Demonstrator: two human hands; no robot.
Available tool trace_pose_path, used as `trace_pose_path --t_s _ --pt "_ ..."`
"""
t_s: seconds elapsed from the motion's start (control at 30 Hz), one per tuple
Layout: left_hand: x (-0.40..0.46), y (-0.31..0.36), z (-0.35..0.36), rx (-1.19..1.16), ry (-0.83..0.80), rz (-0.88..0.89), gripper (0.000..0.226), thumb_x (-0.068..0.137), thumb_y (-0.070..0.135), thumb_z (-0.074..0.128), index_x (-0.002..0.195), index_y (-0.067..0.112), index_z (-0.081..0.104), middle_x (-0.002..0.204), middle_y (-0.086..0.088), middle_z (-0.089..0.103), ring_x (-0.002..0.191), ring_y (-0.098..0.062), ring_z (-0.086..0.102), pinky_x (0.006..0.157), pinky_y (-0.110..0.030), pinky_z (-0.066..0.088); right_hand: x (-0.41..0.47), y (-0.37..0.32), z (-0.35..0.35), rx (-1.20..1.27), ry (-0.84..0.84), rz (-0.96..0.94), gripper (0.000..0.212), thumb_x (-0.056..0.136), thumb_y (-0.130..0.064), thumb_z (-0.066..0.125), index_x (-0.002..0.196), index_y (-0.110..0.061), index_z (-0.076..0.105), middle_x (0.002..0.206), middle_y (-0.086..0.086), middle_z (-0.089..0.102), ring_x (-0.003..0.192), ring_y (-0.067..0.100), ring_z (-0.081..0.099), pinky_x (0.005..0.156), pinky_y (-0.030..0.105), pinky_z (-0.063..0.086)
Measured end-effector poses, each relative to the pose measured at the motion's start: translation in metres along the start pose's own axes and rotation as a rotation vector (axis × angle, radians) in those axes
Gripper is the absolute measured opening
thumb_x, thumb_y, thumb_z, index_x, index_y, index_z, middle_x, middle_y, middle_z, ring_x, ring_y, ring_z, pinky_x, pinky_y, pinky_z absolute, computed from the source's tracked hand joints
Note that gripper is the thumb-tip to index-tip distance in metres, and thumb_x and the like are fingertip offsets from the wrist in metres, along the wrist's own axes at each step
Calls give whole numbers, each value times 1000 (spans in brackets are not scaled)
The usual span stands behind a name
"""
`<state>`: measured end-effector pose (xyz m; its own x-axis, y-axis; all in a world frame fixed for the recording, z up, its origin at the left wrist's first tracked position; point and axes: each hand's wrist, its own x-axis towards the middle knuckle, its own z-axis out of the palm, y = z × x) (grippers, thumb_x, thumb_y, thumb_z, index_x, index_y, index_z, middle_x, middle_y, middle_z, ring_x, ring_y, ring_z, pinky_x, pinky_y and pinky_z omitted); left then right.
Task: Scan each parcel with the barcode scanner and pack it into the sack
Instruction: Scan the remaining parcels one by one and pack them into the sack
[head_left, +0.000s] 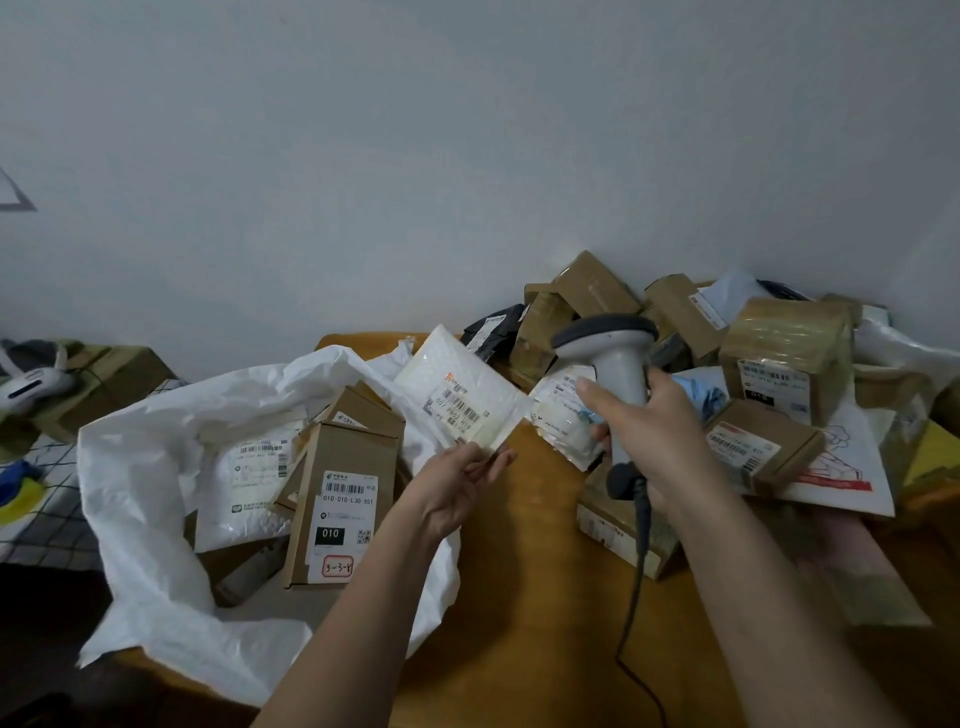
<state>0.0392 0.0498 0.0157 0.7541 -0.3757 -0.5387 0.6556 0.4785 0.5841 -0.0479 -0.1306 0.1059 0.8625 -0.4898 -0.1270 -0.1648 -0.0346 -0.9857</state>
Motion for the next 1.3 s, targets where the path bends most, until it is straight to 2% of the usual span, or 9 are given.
trace_pose_path --t_s 0.13,0.27,0.37,0.47,0.6,0.8,0.97,1.1,1.3 --pt "-11 -4 18 72 -171 -67 18 93 -12 45 106 -3 55 91 -25 72 83 -30 74 67 -28 62 9 26 13 -15 40 57 61 75 -43 81 120 -11 55 76 2 65 57 8 64 53 28 48" --pt "-18 -9 20 272 -332 -130 22 92 -7 52 113 -4 59 98 -21 72 90 -28 73 71 -27 60 11 39 17 39 60 54 55 75 -33 84 116 -8 57 66 0 64 46 1 59 46 23 47" --pt "-19 -6 12 435 -345 -81 31 83 2 68 113 0 62 110 -19 70 97 -28 71 76 -29 59 14 40 11 -19 65 31 50 80 -22 80 120 -8 54 75 6 64 45 -1 58 40 14 42" --pt "-18 5 4 439 -282 0 45 76 13 76 117 5 60 114 -14 70 97 -23 70 79 -30 57 16 40 3 -60 44 -11 41 81 -14 79 114 -9 55 76 5 60 45 -3 56 41 12 42" --pt "-15 19 -7 223 -129 158 38 85 20 71 118 8 57 101 -12 73 76 -15 61 71 -26 56 15 41 -4 -139 4 -4 42 82 -16 78 116 -14 53 83 5 61 48 0 58 46 17 47" --pt "-9 17 -16 144 149 241 8 95 2 58 102 3 59 94 -19 72 78 -26 69 62 -26 57 7 33 -8 -188 15 -7 32 91 -38 65 109 -13 57 85 4 62 49 1 60 44 17 44" --pt "-3 11 -15 31 341 240 12 94 -8 53 103 -2 49 104 -27 60 91 -38 66 65 -33 59 -6 4 -12 -159 -104 18 34 99 -43 47 95 -13 62 75 8 65 53 6 64 63 34 51" --pt "0 8 -13 -41 386 251 24 93 -11 52 116 -6 45 108 -28 57 95 -39 63 56 -30 60 -23 -21 -19 -159 -205 5 30 102 -36 43 104 -13 63 77 7 63 53 7 62 64 32 47" --pt "3 7 -11 -43 411 252 31 93 -12 52 123 -8 43 116 -28 56 93 -37 62 59 -31 61 -41 -47 -29 -238 -254 -80 27 103 -35 43 106 -16 62 83 1 64 58 7 59 64 30 48"
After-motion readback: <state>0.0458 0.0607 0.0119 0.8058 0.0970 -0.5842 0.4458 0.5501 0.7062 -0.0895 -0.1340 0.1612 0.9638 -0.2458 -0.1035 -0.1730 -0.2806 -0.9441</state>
